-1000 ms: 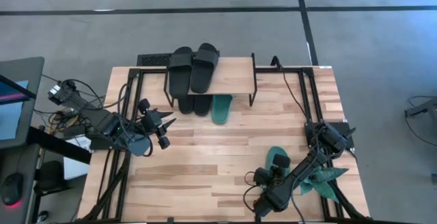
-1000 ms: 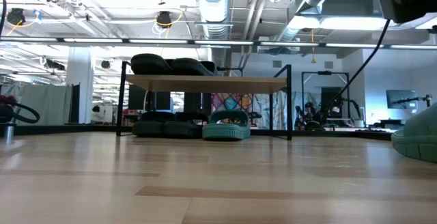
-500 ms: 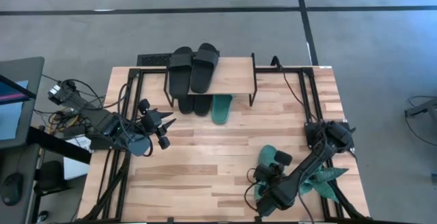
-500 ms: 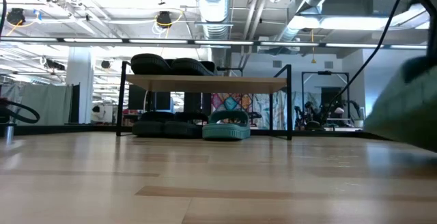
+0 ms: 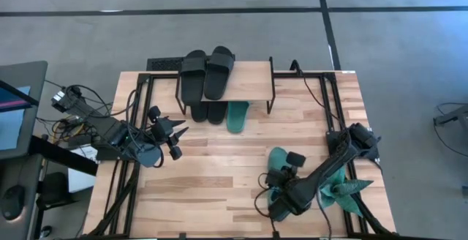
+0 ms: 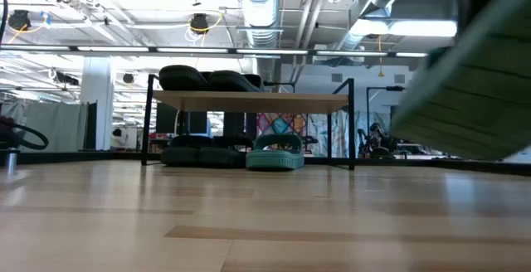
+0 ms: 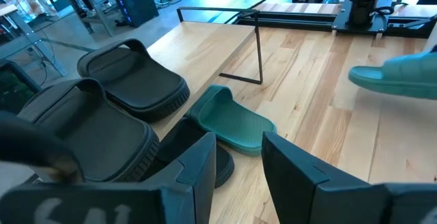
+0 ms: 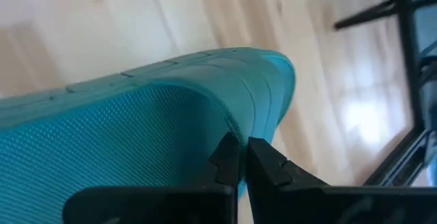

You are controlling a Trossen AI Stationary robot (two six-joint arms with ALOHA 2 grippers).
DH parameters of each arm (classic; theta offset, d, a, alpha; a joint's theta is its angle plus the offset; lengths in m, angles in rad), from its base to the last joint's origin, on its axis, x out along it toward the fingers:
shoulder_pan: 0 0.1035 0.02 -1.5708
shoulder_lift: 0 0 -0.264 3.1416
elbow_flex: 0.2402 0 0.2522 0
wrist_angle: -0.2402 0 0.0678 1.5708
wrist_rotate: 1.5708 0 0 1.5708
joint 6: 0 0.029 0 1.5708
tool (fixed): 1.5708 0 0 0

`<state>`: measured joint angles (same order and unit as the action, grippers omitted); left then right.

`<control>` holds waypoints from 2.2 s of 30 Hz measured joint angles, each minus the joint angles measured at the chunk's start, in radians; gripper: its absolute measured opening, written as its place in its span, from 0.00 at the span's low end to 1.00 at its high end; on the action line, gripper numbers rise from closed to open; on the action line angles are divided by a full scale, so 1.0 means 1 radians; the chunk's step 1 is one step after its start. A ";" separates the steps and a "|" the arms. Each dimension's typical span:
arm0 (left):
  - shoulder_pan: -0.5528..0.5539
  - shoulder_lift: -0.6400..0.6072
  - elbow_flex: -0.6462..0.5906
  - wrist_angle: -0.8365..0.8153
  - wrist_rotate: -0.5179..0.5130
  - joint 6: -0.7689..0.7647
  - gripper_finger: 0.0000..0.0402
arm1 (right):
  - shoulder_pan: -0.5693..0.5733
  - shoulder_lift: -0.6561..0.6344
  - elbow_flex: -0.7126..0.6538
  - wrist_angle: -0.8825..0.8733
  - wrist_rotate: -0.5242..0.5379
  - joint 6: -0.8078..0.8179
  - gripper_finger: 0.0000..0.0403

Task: Pick and place slides into the shelf
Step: Put the green slipper under the shelf

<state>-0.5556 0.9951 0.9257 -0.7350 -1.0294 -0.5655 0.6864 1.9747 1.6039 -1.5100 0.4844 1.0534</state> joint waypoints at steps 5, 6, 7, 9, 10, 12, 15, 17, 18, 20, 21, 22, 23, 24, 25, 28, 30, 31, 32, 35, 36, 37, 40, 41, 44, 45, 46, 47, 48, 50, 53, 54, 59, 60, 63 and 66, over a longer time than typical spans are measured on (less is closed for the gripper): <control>0.000 0.000 0.000 0.000 0.000 0.000 0.27 | -0.074 0.000 0.017 0.003 0.072 -0.102 0.00; 0.000 0.000 0.000 0.000 0.000 0.000 0.27 | -0.090 0.000 0.017 0.004 0.078 -0.126 0.00; 0.000 0.000 0.000 0.000 0.000 0.000 0.27 | -0.106 0.000 0.017 0.006 0.086 -0.149 0.00; 0.000 0.000 0.000 0.000 -0.001 0.000 0.27 | -0.138 0.000 0.017 0.014 0.112 -0.191 0.00; 0.000 0.000 0.000 0.000 -0.002 0.000 0.27 | -0.156 0.000 0.017 0.024 0.125 -0.213 0.00; 0.000 0.000 0.000 0.000 -0.004 0.000 0.27 | -0.191 0.000 0.017 0.053 0.150 -0.260 0.00; 0.000 0.000 0.000 0.000 -0.004 0.000 0.27 | -0.245 0.000 0.015 0.117 0.177 -0.353 0.00; 0.000 0.000 0.000 0.000 -0.004 0.000 0.27 | -0.281 0.000 0.004 0.167 0.185 -0.421 0.00; 0.000 0.000 0.000 0.000 -0.004 0.000 0.27 | -0.299 0.000 -0.002 0.189 0.186 -0.451 0.00; 0.000 0.000 0.000 0.000 -0.004 0.000 0.27 | -0.334 0.000 -0.014 0.224 0.186 -0.497 0.00; 0.000 0.000 0.000 0.000 -0.004 0.000 0.27 | -0.353 0.000 -0.021 0.236 0.186 -0.515 0.00; 0.000 0.000 0.000 0.000 -0.004 0.000 0.27 | -0.371 0.001 -0.024 0.242 0.186 -0.531 0.00; 0.000 0.000 0.000 0.000 -0.004 0.000 0.27 | -0.388 0.001 -0.027 0.246 0.186 -0.545 0.00; 0.000 0.000 0.000 0.000 -0.004 0.000 0.27 | -0.406 0.001 -0.032 0.258 0.186 -0.565 0.00; 0.000 0.000 0.000 0.000 -0.004 0.000 0.27 | -0.424 0.001 -0.038 0.278 0.186 -0.587 0.00; 0.000 0.000 0.000 0.000 -0.004 0.000 0.27 | -0.475 0.002 -0.058 0.347 0.164 -0.669 0.00; 0.000 0.000 0.000 0.000 -0.004 0.000 0.27 | -0.502 0.002 -0.067 0.383 0.148 -0.718 0.00; 0.000 0.000 0.000 0.000 -0.004 0.000 0.27 | -0.514 0.002 -0.072 0.399 0.135 -0.736 0.00; 0.000 0.000 0.000 0.000 -0.004 0.000 0.27 | -0.526 0.002 -0.077 0.406 0.122 -0.744 0.00; 0.000 0.000 0.000 0.000 -0.003 0.000 0.27 | -0.553 0.002 -0.089 0.408 0.111 -0.748 0.00; 0.000 0.000 0.000 0.000 -0.003 0.000 0.27 | -0.560 0.002 -0.093 0.410 0.109 -0.750 0.00; 0.000 0.000 0.000 0.000 -0.003 0.000 0.27 | -0.567 0.002 -0.095 0.408 0.104 -0.754 0.00; 0.000 0.000 0.000 0.000 -0.003 0.000 0.27 | -0.585 0.002 -0.096 0.436 0.097 -0.803 0.00; 0.000 0.000 0.000 0.000 -0.003 0.000 0.27 | -0.591 0.002 -0.096 0.452 0.095 -0.819 0.00; 0.000 0.000 0.000 0.000 -0.003 0.000 0.27 | -0.609 0.002 -0.096 0.473 0.088 -0.845 0.00; 0.000 0.000 0.000 0.000 -0.004 0.000 0.27 | -0.617 0.002 -0.096 0.473 0.087 -0.846 0.00; 0.000 0.000 0.000 0.000 -0.004 0.000 0.27 | -0.624 0.002 -0.096 0.471 0.085 -0.847 0.00; 0.000 0.000 0.000 0.000 -0.004 0.000 0.27 | -0.631 0.002 -0.096 0.471 0.082 -0.853 0.00; 0.000 0.000 0.000 0.000 -0.004 0.000 0.27 | -0.638 0.001 -0.096 0.472 0.081 -0.864 0.00; 0.000 0.000 0.000 0.000 -0.004 0.000 0.27 | -0.654 0.001 -0.096 0.485 0.085 -0.891 0.00; 0.000 0.000 0.000 0.000 -0.004 -0.001 0.27 | -0.679 0.001 -0.096 0.498 0.089 -0.931 0.00; 0.000 0.000 0.000 0.000 -0.004 -0.002 0.27 | -0.688 0.001 -0.096 0.501 0.090 -0.938 0.00; 0.000 0.000 0.000 0.000 -0.004 -0.013 0.27 | -0.725 0.001 -0.096 0.503 0.077 -0.956 0.00; 0.000 0.000 0.000 0.000 -0.004 -0.016 0.27 | -0.730 0.001 -0.096 0.507 0.076 -0.967 0.00; 0.000 0.000 0.000 0.000 -0.004 -0.017 0.27 | -0.744 0.000 -0.094 0.535 0.071 -0.991 0.00; 0.000 0.000 0.000 0.000 -0.004 -0.018 0.27 | -0.758 0.003 -0.095 0.551 0.064 -1.002 0.00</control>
<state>-0.5560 0.9948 0.9257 -0.7352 -1.0336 -0.5833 -0.0711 1.9777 1.5085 -0.9591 0.5484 0.0517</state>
